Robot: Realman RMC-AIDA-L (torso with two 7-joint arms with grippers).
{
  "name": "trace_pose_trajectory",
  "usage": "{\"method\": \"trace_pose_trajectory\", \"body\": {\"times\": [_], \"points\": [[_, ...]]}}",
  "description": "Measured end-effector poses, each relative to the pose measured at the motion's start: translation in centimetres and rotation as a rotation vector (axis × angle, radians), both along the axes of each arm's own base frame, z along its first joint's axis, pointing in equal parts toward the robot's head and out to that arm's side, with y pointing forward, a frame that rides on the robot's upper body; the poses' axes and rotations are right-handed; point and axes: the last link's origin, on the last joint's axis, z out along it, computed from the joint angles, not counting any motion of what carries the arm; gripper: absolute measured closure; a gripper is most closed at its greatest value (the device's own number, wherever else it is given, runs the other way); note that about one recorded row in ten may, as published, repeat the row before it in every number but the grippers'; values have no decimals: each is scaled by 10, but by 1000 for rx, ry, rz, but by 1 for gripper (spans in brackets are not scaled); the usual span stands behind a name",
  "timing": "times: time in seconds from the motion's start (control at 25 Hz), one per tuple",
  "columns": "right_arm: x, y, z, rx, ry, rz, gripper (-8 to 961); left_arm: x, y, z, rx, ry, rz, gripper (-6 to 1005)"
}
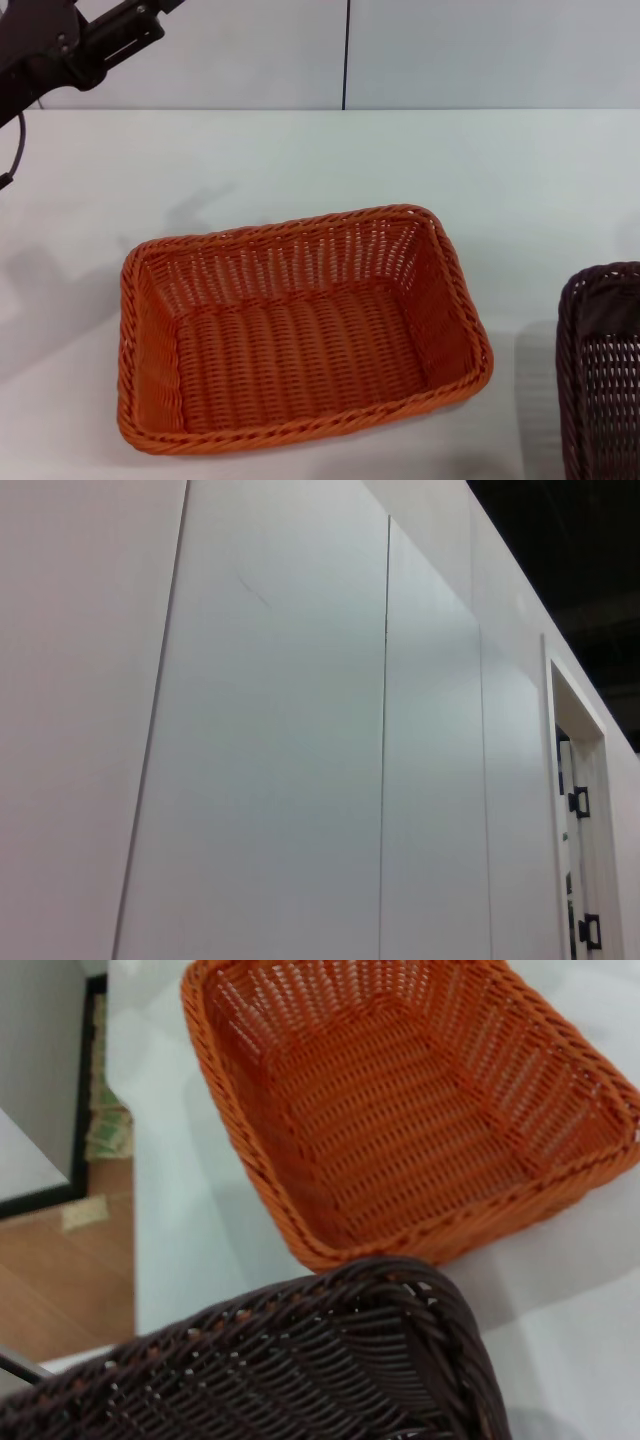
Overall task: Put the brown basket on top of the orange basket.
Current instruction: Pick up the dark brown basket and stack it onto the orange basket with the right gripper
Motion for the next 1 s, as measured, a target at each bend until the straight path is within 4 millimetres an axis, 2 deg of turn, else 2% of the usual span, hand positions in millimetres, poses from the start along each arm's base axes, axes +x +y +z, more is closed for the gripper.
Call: {"method": "trace_pose_trajectory", "body": {"times": [0.4, 0.64, 1.0], "points": [[-2, -10, 6, -36, 93, -60, 779, -7, -1, 6, 31, -10, 25, 171], [-10, -13, 5, -49, 211, -74, 779, -16, 0, 4, 42, -23, 55, 171], [-22, -13, 0, -32, 358, -110, 780, -18, 3, 0, 34, -23, 59, 171]]}}
